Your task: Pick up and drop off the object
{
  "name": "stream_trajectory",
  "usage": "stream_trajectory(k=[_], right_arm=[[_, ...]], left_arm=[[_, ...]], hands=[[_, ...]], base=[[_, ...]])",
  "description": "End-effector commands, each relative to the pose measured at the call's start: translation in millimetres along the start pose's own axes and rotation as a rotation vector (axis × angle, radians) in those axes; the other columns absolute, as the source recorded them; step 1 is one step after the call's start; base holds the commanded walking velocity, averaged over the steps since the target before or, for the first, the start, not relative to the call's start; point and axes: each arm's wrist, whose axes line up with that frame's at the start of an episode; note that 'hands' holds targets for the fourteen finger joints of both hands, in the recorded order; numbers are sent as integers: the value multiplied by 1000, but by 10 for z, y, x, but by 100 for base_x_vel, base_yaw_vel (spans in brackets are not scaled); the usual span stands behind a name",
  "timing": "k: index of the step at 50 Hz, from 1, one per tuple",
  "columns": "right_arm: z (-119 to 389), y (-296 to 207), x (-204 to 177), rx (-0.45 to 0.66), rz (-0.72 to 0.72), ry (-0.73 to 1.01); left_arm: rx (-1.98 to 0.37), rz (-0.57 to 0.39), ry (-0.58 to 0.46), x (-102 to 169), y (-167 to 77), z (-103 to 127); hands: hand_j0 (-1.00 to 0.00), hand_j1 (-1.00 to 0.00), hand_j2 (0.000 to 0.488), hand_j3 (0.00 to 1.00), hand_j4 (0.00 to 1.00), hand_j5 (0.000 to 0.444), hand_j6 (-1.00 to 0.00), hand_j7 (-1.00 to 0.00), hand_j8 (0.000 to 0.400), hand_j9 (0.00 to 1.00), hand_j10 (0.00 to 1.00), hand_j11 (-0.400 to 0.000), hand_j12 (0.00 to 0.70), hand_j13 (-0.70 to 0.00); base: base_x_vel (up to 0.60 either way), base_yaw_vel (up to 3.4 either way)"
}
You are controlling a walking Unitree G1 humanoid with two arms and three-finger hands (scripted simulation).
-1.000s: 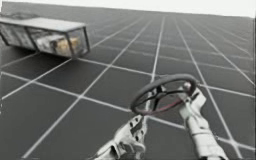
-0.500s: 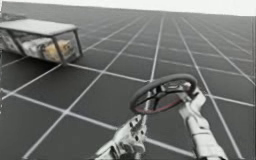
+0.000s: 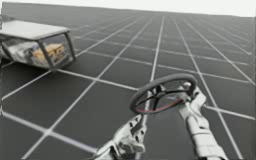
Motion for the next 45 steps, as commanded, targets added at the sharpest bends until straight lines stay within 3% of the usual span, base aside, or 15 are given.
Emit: stream_trajectory(k=[1,45], right_arm=[[85,-35,4,35,2,-16],[85,-35,4,35,2,-16]], left_arm=[[23,-8,-2,10,-58,25],[23,-8,-2,10,-58,25]], hands=[[0,0,0,1000,1000,0,0,0,0,1000,1000,-400,0,-700],[0,0,0,1000,1000,0,0,0,0,1000,1000,-400,0,-700]], base=[[53,11],[41,37]])
